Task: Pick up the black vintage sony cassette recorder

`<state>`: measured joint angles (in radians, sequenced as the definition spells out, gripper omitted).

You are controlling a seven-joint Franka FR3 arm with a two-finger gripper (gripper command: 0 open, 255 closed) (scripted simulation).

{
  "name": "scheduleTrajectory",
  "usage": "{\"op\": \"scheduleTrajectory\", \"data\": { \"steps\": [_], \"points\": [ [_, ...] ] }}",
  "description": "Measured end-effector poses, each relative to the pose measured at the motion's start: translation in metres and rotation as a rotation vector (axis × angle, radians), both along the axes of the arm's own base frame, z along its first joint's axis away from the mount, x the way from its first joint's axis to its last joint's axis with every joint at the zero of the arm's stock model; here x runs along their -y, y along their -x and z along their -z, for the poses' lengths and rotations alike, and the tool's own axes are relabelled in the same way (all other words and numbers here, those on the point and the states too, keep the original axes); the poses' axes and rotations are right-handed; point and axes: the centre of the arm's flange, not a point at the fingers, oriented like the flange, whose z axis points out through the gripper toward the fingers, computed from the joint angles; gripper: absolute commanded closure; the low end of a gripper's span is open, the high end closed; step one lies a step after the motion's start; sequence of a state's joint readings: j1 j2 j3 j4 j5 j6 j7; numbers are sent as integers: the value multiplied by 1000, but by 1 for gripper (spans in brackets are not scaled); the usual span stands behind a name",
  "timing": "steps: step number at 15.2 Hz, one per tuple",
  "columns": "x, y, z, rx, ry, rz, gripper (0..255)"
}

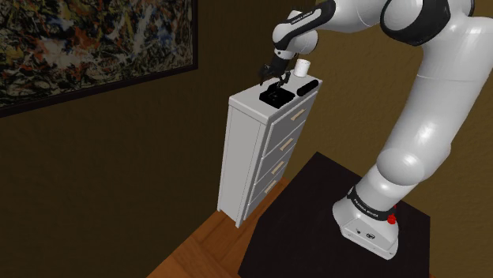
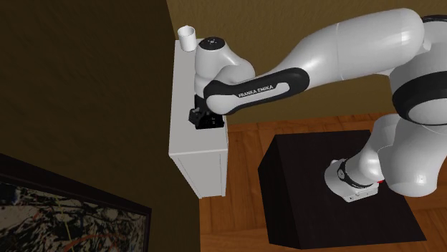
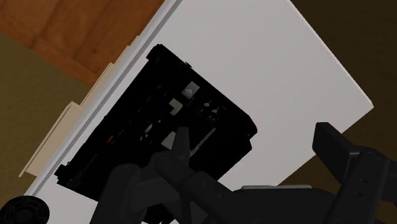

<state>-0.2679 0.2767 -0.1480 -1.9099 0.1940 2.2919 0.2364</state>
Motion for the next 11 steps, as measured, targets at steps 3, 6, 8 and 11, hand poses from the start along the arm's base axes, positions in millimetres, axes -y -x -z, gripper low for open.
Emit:
{"op": "scheduleTrajectory", "data": {
  "steps": [3,6,8,11],
  "points": [
    [0,-1,11,0,0,0,255],
    [0,-2,12,0,0,0,255],
    [0,-2,12,1,0,0,255],
    [0,-2,12,1,0,0,255]
  ]
}}
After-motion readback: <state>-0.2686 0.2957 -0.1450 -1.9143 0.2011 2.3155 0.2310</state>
